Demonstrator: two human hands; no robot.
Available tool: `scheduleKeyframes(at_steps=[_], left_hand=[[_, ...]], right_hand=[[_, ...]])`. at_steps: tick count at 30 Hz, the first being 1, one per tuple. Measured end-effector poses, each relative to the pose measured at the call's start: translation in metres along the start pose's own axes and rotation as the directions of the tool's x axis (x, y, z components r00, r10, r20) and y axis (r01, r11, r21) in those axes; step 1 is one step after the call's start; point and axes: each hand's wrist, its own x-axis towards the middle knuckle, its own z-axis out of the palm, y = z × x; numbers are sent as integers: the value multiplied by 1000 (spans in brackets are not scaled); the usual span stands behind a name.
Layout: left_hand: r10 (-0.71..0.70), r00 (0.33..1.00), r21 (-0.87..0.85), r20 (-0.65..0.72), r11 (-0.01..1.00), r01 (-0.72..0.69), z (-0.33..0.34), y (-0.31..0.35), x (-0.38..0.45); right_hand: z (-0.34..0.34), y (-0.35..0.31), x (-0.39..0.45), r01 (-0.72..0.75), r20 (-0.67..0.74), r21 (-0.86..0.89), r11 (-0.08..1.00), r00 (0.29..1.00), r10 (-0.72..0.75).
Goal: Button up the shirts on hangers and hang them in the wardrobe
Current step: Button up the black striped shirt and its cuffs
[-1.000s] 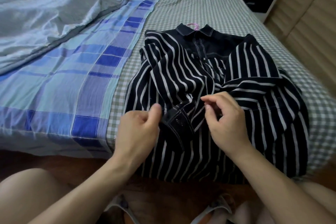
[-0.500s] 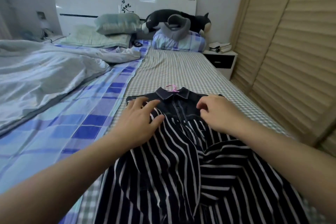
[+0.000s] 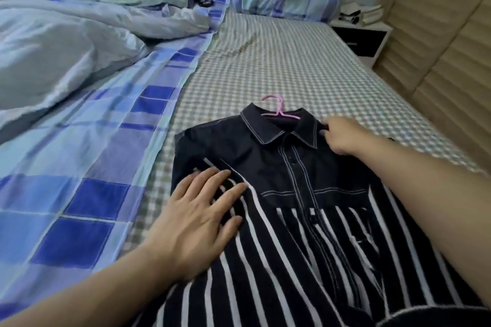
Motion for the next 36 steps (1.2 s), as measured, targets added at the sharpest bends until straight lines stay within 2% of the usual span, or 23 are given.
scheduleKeyframes(at_steps=[2,5,7,9,11,13,14,16,19,21,23,27,30,32,34,36], left_hand=[[1,1000,-16,-26,1000,-2,-6,-1,-3],[-11,998,-1,-65,1000,11,-25,7,-11],[-87,995,-20,48,996,88,-54,22,-18],[-181,974,-85,134,978,193,-101,38,-26],[-247,966,-229,79,938,259,-171,55,-25],[-288,952,-346,-105,908,236,-251,76,-8],[-292,937,-394,-190,897,199,-293,89,7],[-232,937,-451,-260,888,94,-370,110,36],[1,956,-415,-293,901,-128,-442,132,69],[104,938,-422,-331,873,-246,-474,144,80],[147,913,-447,-381,835,-321,-502,158,83],[210,868,-565,-449,686,-458,-567,194,81],[319,782,-532,-535,593,-605,-623,234,85],[358,704,-476,-614,543,-691,-666,267,93],[360,623,-413,-694,510,-755,-718,305,103],[356,548,-349,-757,488,-800,-779,344,112]], right_hand=[[-13,2,-13,9,-42,22,1000,999,-8],[-61,-8,-49,13,-175,50,999,984,-4],[-103,-11,-82,24,-197,163,986,980,9],[-151,-6,-123,56,-157,293,954,988,-10],[-202,3,-168,98,-151,388,917,988,-41],[-257,13,-214,107,-181,473,875,983,-22],[-285,16,-235,106,-195,520,848,981,-3],[-337,23,-277,121,-229,605,787,973,27],[-403,30,-330,204,-299,634,746,954,-7],[-438,34,-361,245,-354,617,748,935,-15],[-467,38,-392,257,-416,591,764,909,16],[-518,63,-462,159,-517,513,844,842,156],[-570,75,-519,29,-434,419,907,884,172],[-610,75,-550,-5,-407,365,931,899,164],[-650,85,-571,-52,-491,269,962,851,183],[-700,104,-584,-194,-645,133,972,727,234]])
